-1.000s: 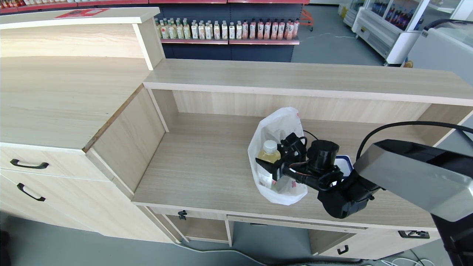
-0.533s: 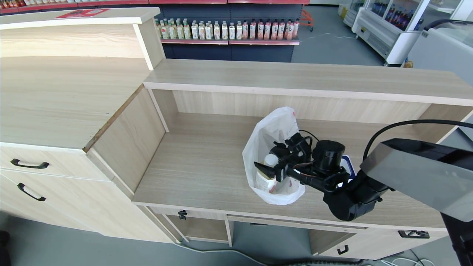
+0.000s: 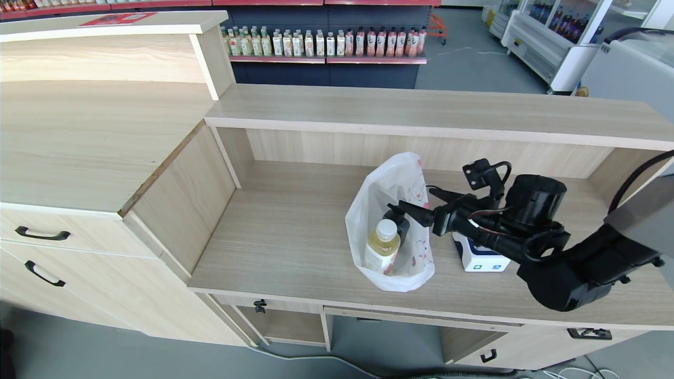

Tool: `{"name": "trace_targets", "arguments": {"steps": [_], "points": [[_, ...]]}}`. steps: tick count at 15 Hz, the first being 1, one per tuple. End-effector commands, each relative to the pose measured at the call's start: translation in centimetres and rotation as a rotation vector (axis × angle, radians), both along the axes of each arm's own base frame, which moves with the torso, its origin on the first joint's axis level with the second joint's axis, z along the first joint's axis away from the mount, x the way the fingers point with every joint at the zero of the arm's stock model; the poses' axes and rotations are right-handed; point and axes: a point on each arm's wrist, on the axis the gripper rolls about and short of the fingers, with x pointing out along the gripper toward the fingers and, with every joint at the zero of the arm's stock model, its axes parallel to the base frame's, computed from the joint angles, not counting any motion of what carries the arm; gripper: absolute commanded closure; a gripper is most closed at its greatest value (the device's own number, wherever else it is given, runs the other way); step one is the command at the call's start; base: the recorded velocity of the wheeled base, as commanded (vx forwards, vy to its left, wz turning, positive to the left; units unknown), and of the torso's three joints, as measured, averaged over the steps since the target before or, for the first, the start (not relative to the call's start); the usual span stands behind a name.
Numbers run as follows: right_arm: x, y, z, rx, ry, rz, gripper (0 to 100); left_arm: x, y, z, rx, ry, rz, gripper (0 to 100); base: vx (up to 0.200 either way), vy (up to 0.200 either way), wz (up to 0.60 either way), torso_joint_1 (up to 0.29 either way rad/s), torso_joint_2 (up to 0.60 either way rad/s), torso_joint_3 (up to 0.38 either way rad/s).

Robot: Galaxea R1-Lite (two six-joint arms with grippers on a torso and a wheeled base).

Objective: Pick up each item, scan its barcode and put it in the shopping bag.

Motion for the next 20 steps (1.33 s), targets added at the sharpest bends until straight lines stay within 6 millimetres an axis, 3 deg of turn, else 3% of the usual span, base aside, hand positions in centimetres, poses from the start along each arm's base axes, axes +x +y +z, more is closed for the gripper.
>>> {"name": "trace_targets", "arguments": {"steps": [1, 4, 5, 8, 9, 10, 11, 12, 14, 15, 17, 20], "points": [[-4.9, -2.7, 3.7, 0.052, -0.028, -0.033, 0, 0.0, 0.0, 0.0, 0.0, 0.0, 0.0, 0, 0.0, 0.0, 0.0, 0.0, 0.0, 0.0], [-8.5, -4.0, 5.4, 0.079, -0.016, -0.049, 0, 0.0, 0.0, 0.0, 0.0, 0.0, 0.002, 0, 0.0, 0.0, 0.0, 0.0, 0.0, 0.0], [-10.1, -5.4, 6.2, 0.058, 0.0, -0.109, 0, 0.0, 0.0, 0.0, 0.0, 0.0, 0.002, 0, 0.0, 0.0, 0.0, 0.0, 0.0, 0.0], [-15.9, -9.1, 5.6, -0.07, 0.053, -0.467, 0, 0.0, 0.0, 0.0, 0.0, 0.0, 0.0, 0, 0.0, 0.0, 0.0, 0.0, 0.0, 0.0], [-18.6, -9.8, 4.7, -0.092, 0.111, -0.534, 0, 0.0, 0.0, 0.0, 0.0, 0.0, 0.0, 0, 0.0, 0.0, 0.0, 0.0, 0.0, 0.0], [-19.9, -10.2, 4.2, -0.105, 0.14, -0.562, 0, 0.0, 0.0, 0.0, 0.0, 0.0, 0.0, 0, 0.0, 0.0, 0.0, 0.0, 0.0, 0.0], [-24.3, -11.2, 1.9, -0.126, 0.22, -0.639, 0, 0.0, 0.0, 0.0, 0.0, 0.0, 0.0, 0, 0.0, 0.0, 0.0, 0.0, 0.0, 0.0], [-27.1, -11.5, 0.2, -0.136, 0.252, -0.664, 0, 0.0, 0.0, 0.0, 0.0, 0.0, 0.0, 0, 0.0, 0.0, 0.0, 0.0, 0.0, 0.0], [-31.5, -11.6, -1.9, -0.114, 0.172, -0.696, 0, 0.0, 0.0, 0.0, 0.0, 0.0, 0.0, 0, 0.0, 0.0, 0.0, 0.0, 0.0, 0.0], [-32.7, -11.6, -2.3, -0.104, 0.141, -0.708, 0, 0.0, 0.0, 0.0, 0.0, 0.0, 0.0, 0, 0.0, 0.0, 0.0, 0.0, 0.0, 0.0], [-36.3, -11.5, -5.3, -0.103, 0.1, -0.779, 0, 0.0, 0.0, 0.0, 0.0, 0.0, 0.002, 0, 0.0, 0.0, 0.0, 0.0, 0.0, 0.0], [-37.0, -11.6, -5.6, -0.072, 0.019, -0.707, 0, 0.0, 0.0, 0.0, 0.0, 0.0, 0.0, 0, 0.0, 0.0, 0.0, 0.0, 0.0, 0.0]]}}
